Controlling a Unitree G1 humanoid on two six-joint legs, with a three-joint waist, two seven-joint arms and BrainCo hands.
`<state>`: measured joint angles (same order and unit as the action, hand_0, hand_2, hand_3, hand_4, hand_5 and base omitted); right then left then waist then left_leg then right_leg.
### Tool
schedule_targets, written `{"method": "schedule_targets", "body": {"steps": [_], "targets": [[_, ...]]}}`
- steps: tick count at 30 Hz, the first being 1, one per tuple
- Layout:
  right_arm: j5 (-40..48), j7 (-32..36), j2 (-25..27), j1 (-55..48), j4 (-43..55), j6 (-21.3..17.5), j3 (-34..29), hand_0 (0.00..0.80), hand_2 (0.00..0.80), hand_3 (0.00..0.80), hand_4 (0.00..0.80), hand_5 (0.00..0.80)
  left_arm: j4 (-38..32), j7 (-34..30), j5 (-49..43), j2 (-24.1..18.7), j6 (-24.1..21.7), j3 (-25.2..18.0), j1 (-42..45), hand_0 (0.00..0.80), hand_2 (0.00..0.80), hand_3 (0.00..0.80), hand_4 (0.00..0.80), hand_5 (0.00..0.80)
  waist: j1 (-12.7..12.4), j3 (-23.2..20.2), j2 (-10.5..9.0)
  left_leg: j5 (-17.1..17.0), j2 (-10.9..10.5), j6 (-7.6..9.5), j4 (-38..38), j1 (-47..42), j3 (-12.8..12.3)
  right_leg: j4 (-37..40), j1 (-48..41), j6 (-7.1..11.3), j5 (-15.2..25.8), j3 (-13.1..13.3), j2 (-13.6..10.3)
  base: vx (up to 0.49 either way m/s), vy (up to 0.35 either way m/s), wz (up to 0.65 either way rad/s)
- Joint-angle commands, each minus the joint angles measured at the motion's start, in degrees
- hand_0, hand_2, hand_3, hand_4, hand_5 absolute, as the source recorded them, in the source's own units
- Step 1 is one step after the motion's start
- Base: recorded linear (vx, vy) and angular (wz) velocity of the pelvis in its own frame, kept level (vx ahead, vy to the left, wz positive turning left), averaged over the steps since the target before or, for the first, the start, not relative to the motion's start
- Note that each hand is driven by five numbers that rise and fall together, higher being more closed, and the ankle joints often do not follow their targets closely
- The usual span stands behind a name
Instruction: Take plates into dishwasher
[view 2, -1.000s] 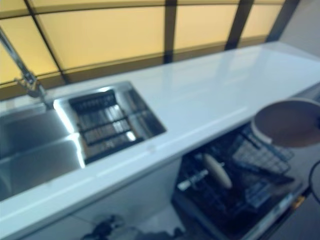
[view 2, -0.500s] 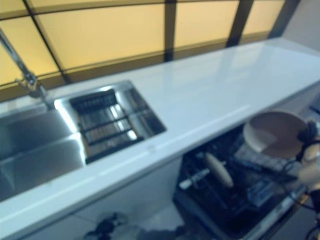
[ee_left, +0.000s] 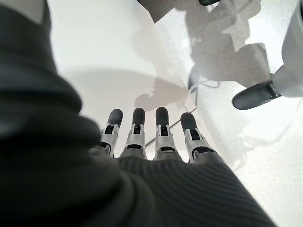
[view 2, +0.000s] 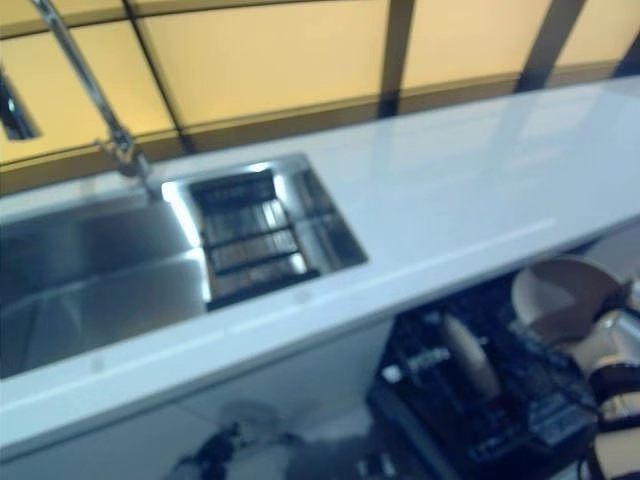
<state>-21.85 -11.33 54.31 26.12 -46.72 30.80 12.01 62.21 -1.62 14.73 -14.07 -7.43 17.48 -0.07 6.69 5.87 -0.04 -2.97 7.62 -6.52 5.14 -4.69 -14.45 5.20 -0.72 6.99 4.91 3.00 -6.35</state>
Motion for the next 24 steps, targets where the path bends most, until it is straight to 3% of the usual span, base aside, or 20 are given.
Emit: {"method": "schedule_targets", "body": {"steps": [1,14,24], "targets": [[-3.9,-0.6,1.3,8.2,-4.6,1.3,3.0,0.800,0.800,0.800,0.800,0.800,-0.7,-0.6,1.1,-2.2,-0.4,2.9,-3.4,0.000,0.000,0.000,0.000,0.000,-1.7,0.5,-1.95,3.2,-3.2,3.20,-0.1,-1.1,3.5,-0.2,1.5,0.00,1.7,-3.2,2.2,-0.033,-0.031,0.12],[-6.4,-1.7,0.5,8.6,-10.9,2.4,3.8,0.800,0.800,0.800,0.800,0.800,-2.9,-1.7,2.3,-2.6,-0.6,3.7,-4.3,0.000,0.000,0.000,0.000,0.000,-1.5,2.5,0.38,2.6,-3.6,2.91,-0.1,0.2,3.7,-0.2,2.9,-0.02,2.1,-3.5,1.7,-0.027,0.001,0.01],[-11.4,-6.0,-7.6,5.5,-7.3,6.2,6.9,0.800,0.800,0.800,0.800,0.800,-1.1,-0.9,2.6,-0.3,-1.6,4.7,-5.9,0.000,0.000,0.000,0.000,0.000,-1.0,2.4,0.50,2.9,-3.6,3.09,-0.1,-0.1,3.6,-0.2,2.9,-0.11,1.9,-3.3,1.9,0.000,0.000,0.00]]}}
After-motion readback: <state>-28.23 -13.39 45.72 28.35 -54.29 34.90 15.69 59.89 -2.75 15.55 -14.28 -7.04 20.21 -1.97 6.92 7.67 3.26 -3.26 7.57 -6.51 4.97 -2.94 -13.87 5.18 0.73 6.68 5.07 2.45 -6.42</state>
